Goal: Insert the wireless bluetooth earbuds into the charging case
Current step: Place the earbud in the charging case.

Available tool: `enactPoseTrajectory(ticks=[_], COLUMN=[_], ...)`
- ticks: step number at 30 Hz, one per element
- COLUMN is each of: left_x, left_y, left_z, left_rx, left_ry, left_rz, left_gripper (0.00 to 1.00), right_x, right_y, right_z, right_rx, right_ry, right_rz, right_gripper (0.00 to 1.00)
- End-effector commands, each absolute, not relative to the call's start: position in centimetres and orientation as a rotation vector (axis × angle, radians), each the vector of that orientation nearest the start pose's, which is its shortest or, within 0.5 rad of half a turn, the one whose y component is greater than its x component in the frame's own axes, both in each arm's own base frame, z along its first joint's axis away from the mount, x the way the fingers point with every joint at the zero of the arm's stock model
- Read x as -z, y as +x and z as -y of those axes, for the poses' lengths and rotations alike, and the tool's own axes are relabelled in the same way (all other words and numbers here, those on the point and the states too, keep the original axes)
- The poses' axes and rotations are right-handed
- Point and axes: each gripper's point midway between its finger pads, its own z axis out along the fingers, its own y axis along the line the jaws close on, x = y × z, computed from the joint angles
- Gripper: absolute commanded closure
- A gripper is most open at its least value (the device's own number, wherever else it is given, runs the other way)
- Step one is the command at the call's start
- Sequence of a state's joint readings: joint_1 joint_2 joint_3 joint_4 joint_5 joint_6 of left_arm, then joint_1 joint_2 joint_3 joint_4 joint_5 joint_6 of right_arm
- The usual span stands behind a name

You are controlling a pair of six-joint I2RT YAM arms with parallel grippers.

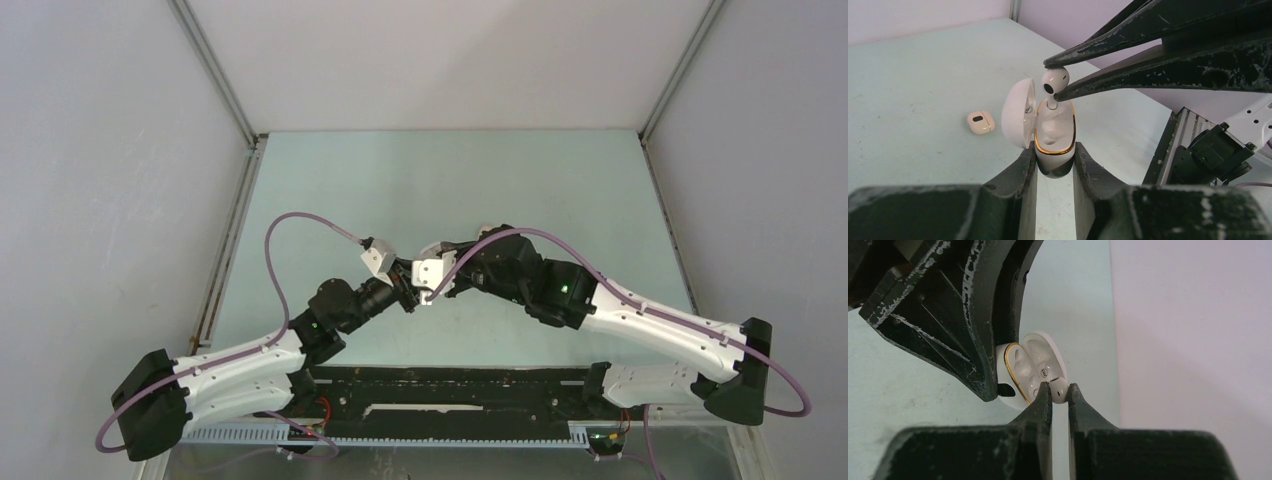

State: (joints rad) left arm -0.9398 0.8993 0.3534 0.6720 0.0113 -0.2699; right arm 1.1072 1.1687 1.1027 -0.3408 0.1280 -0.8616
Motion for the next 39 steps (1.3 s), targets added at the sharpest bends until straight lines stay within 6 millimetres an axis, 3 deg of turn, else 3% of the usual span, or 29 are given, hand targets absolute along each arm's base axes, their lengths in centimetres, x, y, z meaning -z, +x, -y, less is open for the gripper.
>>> enactPoseTrajectory(ticks=[1,4,14,19,24,34,39], left_x=[-25.3,-25.3,-25.2,-25.1,-24.9,-24.5,-24.5], left_y=[19.6,19.6,20.0,20.0,20.0,20.2,20.1], left_z=[28.4,28.4,28.0,28.0,28.0,28.2,28.3], left_rx=[1.005,1.004,0.986,0.985,0.983,0.976,0.986], left_ry=[0.470,0.469,0.443,0.443,0.447,0.453,0.458], left_rz=[-1.371,-1.369,-1.370,-1.372,-1.377,-1.383,-1.384], left_gripper=[1.00,1.00,1.00,1.00,1.00,1.00,1.00], right_x=[-27.8,-27.6,-27.0,-27.2,-28.4,-30.8,-31.0], right_y=[21.4,21.5,21.2,21.3,21.3,19.5,20.4], right_z=[-32.0,-32.1,-32.5,-32.4,-32.2,-30.0,-27.9], right_rx=[-0.022,-0.005,0.000,0.010,-0.005,-0.299,-0.432], right_ry=[-1.623,-1.632,-1.650,-1.632,-1.579,-1.531,-1.437], right_rz=[-1.133,-1.132,-1.138,-1.145,-1.150,-1.257,-1.365], right_gripper=[1.00,1.00,0.87,0.69,0.59,0.54,0.53])
